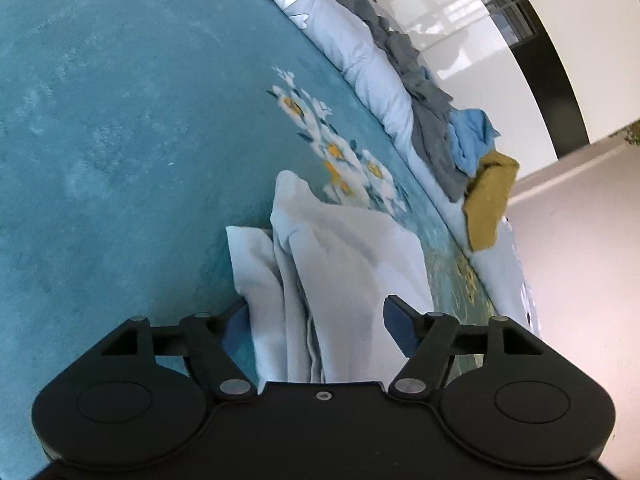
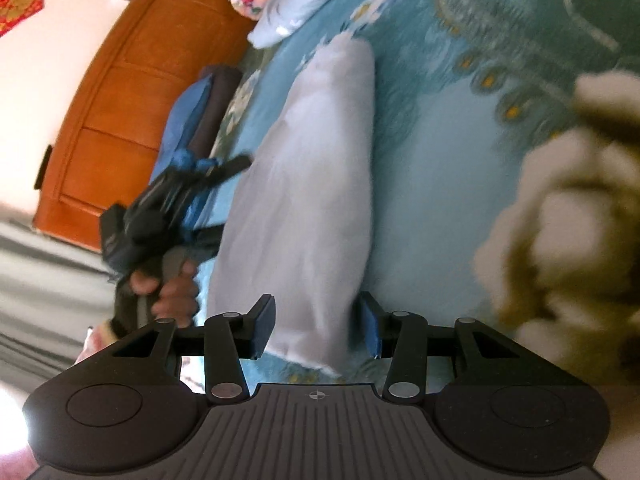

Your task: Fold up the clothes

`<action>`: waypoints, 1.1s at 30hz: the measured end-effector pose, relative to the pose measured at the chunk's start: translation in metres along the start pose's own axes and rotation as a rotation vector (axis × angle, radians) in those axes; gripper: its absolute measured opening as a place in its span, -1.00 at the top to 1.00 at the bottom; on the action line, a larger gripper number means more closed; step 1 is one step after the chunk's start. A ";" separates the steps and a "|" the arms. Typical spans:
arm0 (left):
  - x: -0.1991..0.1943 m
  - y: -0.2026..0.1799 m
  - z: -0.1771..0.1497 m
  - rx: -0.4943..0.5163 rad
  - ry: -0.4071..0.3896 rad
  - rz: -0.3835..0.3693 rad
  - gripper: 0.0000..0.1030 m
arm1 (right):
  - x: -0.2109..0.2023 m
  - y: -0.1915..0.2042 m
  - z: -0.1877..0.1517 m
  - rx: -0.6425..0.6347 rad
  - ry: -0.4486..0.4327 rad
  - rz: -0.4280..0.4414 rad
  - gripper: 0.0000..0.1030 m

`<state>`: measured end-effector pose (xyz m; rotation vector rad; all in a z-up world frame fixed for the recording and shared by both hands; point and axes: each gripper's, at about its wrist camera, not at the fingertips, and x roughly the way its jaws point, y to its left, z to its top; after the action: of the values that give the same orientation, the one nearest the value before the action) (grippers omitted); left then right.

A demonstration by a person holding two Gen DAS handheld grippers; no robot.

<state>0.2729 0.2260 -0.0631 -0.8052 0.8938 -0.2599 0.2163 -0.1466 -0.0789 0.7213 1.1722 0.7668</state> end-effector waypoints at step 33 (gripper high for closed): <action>-0.085 -0.012 -0.087 -0.062 -0.201 0.022 0.09 | -0.068 -0.009 0.068 -0.133 -0.133 -0.189 0.40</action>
<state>0.1545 0.2173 -0.0359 -0.8618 0.7245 -0.1296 0.2694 -0.2141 -0.0350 0.5340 1.0416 0.6223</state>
